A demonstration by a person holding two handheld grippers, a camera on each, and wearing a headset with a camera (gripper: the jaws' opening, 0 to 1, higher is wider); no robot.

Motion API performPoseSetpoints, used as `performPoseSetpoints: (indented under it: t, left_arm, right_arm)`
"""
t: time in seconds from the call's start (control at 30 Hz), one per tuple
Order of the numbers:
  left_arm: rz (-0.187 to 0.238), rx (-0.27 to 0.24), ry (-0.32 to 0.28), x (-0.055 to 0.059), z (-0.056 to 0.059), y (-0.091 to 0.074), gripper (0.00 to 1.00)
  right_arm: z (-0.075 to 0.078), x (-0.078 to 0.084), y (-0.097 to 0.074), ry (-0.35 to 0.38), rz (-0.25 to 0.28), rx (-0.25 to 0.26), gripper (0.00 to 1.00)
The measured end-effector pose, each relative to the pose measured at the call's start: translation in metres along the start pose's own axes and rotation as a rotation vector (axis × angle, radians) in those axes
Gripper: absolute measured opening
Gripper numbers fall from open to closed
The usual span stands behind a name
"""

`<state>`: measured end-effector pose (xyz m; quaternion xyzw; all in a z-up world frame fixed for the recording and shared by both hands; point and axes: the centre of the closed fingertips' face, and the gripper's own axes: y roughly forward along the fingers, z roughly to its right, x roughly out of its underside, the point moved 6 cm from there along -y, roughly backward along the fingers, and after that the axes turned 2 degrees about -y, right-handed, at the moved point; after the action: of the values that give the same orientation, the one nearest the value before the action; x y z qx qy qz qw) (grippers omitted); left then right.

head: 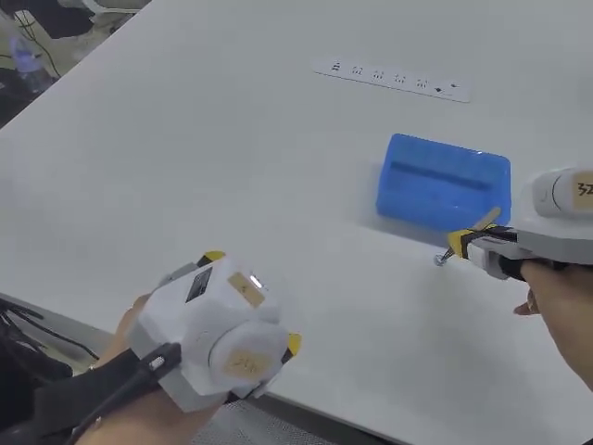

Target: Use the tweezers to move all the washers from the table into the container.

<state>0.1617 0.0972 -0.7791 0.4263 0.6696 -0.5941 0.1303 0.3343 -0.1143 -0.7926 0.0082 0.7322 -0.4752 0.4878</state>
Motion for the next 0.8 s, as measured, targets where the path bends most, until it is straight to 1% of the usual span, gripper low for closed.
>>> performPoseSetpoints:
  t: [0.13,0.5,0.7,0.8]
  left_arm:
    - [-0.001,0.003,0.002,0.0000,0.0004,0.0000,0.72]
    - [-0.004,0.005,0.004,0.0001,0.0008,0.0003,0.72]
    - [-0.009,0.009,0.008,0.0007,0.0017,0.0009,0.72]
    - [-0.008,0.011,0.006,0.0004,0.0019,0.0007,0.72]
  right_arm:
    - [0.0000,0.0006,-0.0002,-0.001,0.001,0.018,0.04]
    - [-0.0009,0.0010,-0.0002,0.038,0.018,0.035,0.04]
    - [-0.0031,0.0019,-0.0003,0.055,0.026,0.082,0.04]
    - [-0.0040,-0.0013,0.0020,0.052,0.013,0.098,0.04]
